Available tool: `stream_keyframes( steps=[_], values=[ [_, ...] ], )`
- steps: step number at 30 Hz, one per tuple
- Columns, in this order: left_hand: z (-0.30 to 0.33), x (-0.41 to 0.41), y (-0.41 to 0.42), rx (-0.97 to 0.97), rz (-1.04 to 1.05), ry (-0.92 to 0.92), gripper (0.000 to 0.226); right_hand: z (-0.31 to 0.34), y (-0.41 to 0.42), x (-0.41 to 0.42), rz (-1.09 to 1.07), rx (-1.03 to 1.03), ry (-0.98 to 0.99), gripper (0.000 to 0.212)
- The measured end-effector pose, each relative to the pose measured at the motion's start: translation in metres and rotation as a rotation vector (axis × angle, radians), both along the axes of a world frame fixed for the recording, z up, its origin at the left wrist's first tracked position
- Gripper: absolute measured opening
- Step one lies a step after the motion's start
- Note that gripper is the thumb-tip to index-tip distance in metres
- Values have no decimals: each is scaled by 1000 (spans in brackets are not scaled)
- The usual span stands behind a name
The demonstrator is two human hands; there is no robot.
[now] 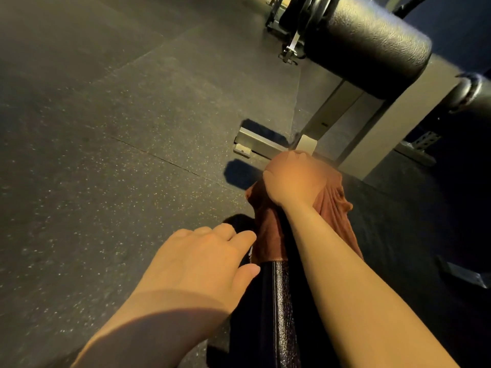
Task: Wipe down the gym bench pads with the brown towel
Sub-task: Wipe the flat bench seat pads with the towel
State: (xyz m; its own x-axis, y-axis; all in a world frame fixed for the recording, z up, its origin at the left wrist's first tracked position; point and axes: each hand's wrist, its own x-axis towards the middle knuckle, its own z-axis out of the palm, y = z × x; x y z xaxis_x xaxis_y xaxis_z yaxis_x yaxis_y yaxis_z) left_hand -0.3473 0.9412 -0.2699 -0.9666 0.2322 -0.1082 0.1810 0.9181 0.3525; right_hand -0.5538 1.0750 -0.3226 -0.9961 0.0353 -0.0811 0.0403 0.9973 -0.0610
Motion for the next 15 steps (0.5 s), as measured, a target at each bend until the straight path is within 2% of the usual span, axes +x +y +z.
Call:
stream_keyframes(
  steps=[6, 12, 15],
  values=[
    [-2, 1, 3, -35, 23, 51, 48, -6, 12, 34, 121, 13, 31, 76],
    [-2, 5, 14, -97, -1, 98, 46, -8, 29, 110, 308, 20, 0, 75],
    [-2, 11, 23, -115, -23, 94, 43, -10, 38, 142, 364, 18, -29, 87]
  ],
)
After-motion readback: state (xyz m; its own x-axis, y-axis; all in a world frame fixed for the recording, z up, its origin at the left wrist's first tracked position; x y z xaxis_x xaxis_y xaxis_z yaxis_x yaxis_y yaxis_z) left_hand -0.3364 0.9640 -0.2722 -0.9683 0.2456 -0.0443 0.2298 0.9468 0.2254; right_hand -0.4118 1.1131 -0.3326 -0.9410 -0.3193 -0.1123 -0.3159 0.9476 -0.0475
